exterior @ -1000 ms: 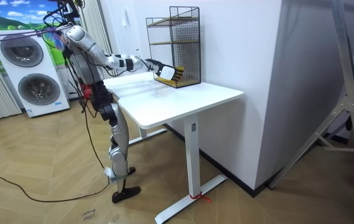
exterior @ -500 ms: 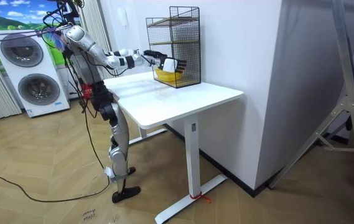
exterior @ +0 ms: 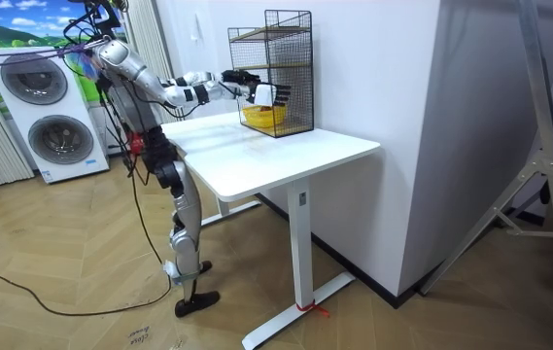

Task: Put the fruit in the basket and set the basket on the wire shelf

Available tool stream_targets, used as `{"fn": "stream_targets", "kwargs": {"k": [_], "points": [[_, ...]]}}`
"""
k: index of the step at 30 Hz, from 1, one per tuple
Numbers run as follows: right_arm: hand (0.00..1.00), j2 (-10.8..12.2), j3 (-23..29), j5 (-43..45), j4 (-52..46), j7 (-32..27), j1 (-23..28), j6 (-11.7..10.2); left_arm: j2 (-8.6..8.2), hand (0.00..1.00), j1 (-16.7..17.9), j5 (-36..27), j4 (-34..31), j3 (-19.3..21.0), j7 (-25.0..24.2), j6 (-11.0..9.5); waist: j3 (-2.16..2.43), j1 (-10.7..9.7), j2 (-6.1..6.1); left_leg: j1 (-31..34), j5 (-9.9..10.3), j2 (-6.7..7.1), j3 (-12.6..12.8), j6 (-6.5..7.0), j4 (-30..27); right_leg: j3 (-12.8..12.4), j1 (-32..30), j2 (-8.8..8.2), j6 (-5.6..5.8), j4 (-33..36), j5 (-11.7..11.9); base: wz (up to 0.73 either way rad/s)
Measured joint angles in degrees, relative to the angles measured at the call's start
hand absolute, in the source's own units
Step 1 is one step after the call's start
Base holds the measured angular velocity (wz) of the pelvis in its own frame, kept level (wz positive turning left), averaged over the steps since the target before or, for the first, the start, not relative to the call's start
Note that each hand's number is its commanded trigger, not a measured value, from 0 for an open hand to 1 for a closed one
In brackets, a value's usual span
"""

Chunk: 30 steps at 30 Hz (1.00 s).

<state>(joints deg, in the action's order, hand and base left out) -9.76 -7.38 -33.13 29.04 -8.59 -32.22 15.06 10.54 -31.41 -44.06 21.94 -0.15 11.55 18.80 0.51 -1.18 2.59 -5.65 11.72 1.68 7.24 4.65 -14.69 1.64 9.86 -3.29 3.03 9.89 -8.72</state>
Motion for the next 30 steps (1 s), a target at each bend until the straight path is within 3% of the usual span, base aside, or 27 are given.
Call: {"fn": "stream_targets", "kwargs": {"k": [6,10,12,14,19,23,28,30], "points": [[0.00,-0.3,2.0,0.1,-5.4,0.4,1.6,0.0,-0.03,0.00,0.6,0.8,-1.3,0.0,-1.1,0.0,0.05,0.7,-0.87,0.0,-0.3,-0.06,0.0,-0.18,0.6,0.1,0.0,0.14,-0.02,0.0,0.0,0.00],[0.00,-0.4,1.9,4.5,-14.8,1.6,9.7,-0.1,-0.32,0.00,5.1,3.9,-7.1,-0.1,-1.9,-0.2,0.11,1.3,-1.79,-0.6,-0.3,-0.15,0.4,-0.25,1.3,-0.3,-0.3,0.23,-0.02,-0.1,0.0,-0.07],[0.00,-0.3,1.8,6.7,-17.7,2.0,13.1,-0.1,-0.38,0.00,8.0,5.4,-9.5,-0.8,-2.3,-1.3,0.09,1.3,-1.84,-1.1,-0.3,-0.06,0.4,-0.25,1.9,-0.5,-0.2,0.21,-0.02,-0.2,0.0,-0.03],[0.00,-0.2,1.9,9.2,-21.8,2.3,17.6,-0.2,-0.55,0.00,13.9,7.6,-14.6,-1.2,-2.6,-1.7,0.02,1.0,-1.94,-1.3,-0.3,-0.08,0.5,-0.25,2.3,-0.8,0.0,0.28,-0.01,-0.3,0.0,0.00],[0.00,-0.3,1.9,13.2,-28.1,3.4,24.4,-0.3,-0.78,0.00,20.9,13.4,-16.9,-2.4,-3.3,-1.8,-0.21,1.0,-2.30,-1.8,-0.4,-0.17,0.7,-0.36,3.1,-0.9,-0.2,0.45,-0.01,-0.3,0.0,-0.06],[0.00,-0.3,1.9,12.9,-29.9,4.7,25.0,-0.3,-0.81,0.00,23.2,13.7,-18.6,-2.4,-3.5,-2.0,-0.41,1.3,-2.59,-1.5,-0.4,-0.18,1.2,-0.41,3.2,-1.7,-0.9,0.51,-0.02,-0.2,0.0,-0.12],[0.00,-0.5,1.9,12.3,-32.3,5.2,25.1,-1.3,-0.94,0.00,25.3,13.4,-19.3,-2.8,-3.8,-4.4,-0.43,1.2,-2.55,-1.6,-0.4,-0.26,1.6,-0.41,3.4,-1.6,-1.1,0.53,-0.02,-0.3,0.0,-0.04],[0.00,-0.8,1.9,13.1,-33.3,5.8,25.5,-1.3,-1.05,0.00,26.3,13.4,-19.3,-3.1,-4.0,-4.4,-0.41,1.2,-2.53,-1.6,-0.4,-0.26,1.7,-0.41,3.5,-1.6,-1.2,0.53,-0.02,-0.2,0.0,0.00]]}}
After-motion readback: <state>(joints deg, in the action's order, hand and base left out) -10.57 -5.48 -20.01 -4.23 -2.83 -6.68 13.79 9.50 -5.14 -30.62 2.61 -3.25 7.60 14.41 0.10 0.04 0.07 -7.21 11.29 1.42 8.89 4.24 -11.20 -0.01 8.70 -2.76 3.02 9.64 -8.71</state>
